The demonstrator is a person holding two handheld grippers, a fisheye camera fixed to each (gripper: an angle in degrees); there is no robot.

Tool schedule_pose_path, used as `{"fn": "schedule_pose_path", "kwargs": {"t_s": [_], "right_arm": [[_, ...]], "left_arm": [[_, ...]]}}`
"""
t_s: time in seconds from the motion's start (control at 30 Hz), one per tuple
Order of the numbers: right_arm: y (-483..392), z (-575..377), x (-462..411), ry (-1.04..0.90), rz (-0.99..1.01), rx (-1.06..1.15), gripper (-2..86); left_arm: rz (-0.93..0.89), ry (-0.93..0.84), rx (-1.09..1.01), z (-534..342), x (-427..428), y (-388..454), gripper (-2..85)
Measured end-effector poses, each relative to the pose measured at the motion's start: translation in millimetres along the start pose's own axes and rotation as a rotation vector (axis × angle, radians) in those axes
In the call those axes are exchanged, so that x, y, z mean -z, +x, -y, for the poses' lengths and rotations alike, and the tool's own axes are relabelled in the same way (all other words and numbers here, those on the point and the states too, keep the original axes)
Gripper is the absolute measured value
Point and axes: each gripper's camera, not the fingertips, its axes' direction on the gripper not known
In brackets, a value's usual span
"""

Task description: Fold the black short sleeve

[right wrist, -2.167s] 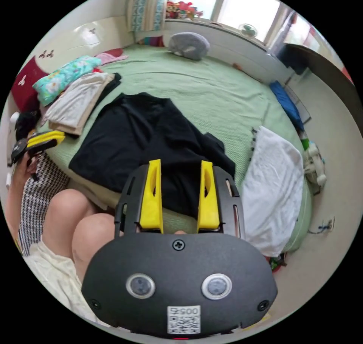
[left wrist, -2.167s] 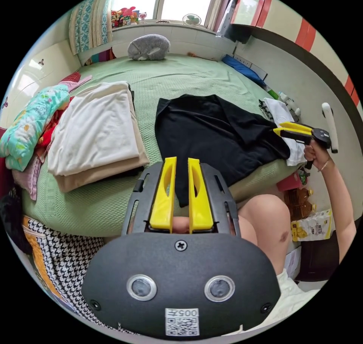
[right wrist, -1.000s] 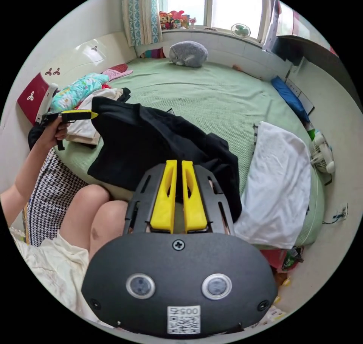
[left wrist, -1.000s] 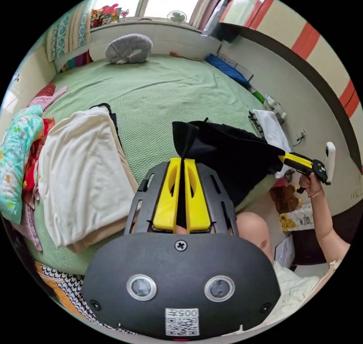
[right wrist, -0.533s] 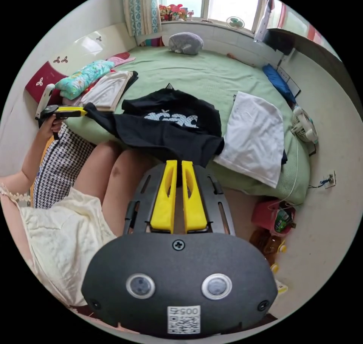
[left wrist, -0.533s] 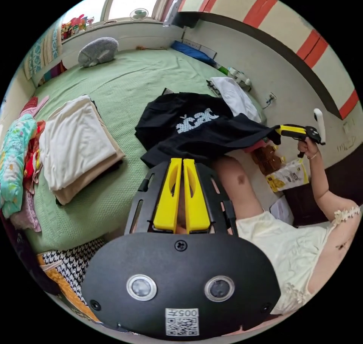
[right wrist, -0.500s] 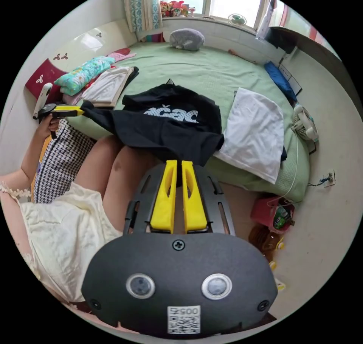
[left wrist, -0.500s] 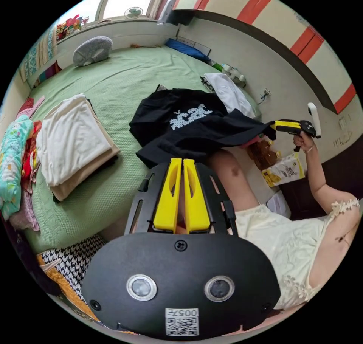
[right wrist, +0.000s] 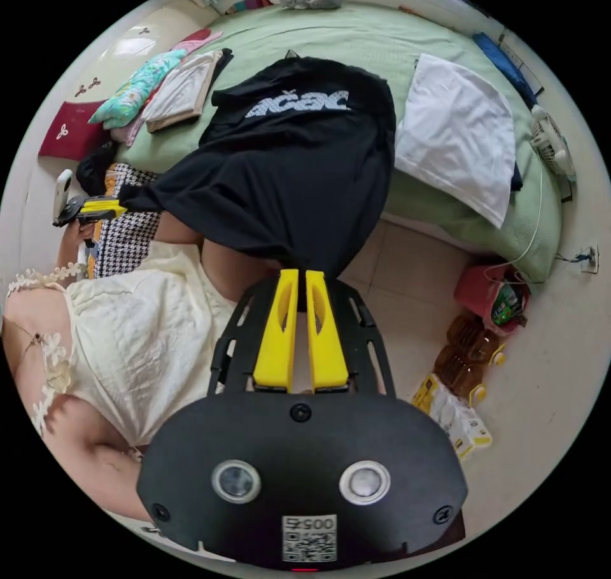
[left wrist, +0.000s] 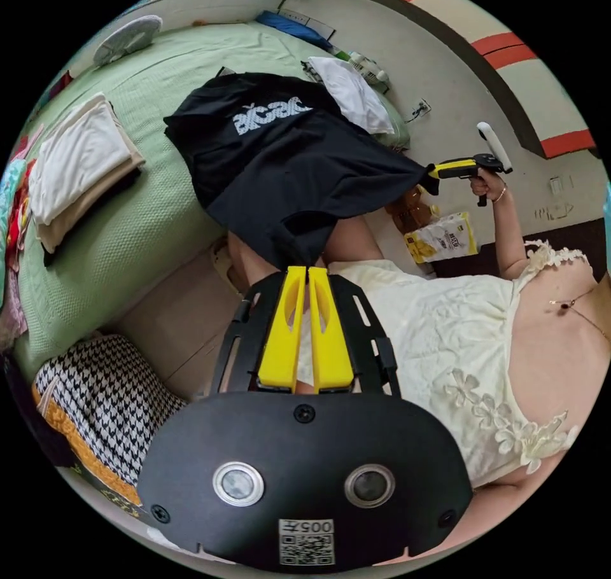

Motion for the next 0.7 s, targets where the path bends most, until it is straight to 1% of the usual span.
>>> {"fn": "schedule_pose_path", "kwargs": {"t_s": [0.1, 0.17, 0.23, 0.3, 0.33, 0.4, 0.47, 0.53, 0.6, 0.7], "right_arm": [[4.2, 6.9, -19.4, -0.111, -0.046, -0.017, 1.0], [7.4, 16.7, -19.5, -0.128, -0.097, -0.022, 1.6], [9.8, 35.0, -8.0, -0.091, -0.127, -0.013, 2.1], [8.9, 75.3, 15.1, 0.023, -0.153, 0.031, 3.9], [8.1, 87.9, 20.2, 0.054, -0.166, 0.042, 4.5], [5.0, 143.4, 33.0, 0.166, -0.206, 0.091, 8.5], [5.5, 187.8, 35.4, 0.222, -0.217, 0.127, 10.8], [10.8, 230.7, 34.1, 0.263, -0.23, 0.129, 12.5], [25.8, 281.5, 28.2, 0.286, -0.237, 0.097, 13.6], [51.4, 332.0, 15.9, 0.263, -0.207, 0.019, 14.1]], "left_arm": [[0.037, -0.109, 0.048, -0.3, -18.3, -9.6, 0.5], [0.054, -0.14, 0.057, 4.8, -15.6, -18.3, 0.5], [0.155, -0.1, 0.062, 20.9, 0.9, -28.7, 0.6], [0.299, -0.018, 0.035, 61.3, 25.1, -42.4, 1.4], [0.322, 0.006, 0.021, 74.0, 29.5, -46.0, 1.8], [0.383, 0.108, -0.01, 130.6, 37.6, -68.0, 5.6], [0.384, 0.152, 0.032, 175.2, 33.7, -93.2, 8.1], [0.333, 0.181, 0.049, 215.8, 24.8, -117.2, 10.0], [0.301, 0.208, 0.104, 258.7, 10.0, -145.7, 12.5], [0.289, 0.187, 0.163, 294.1, -12.8, -175.1, 14.0]]}}
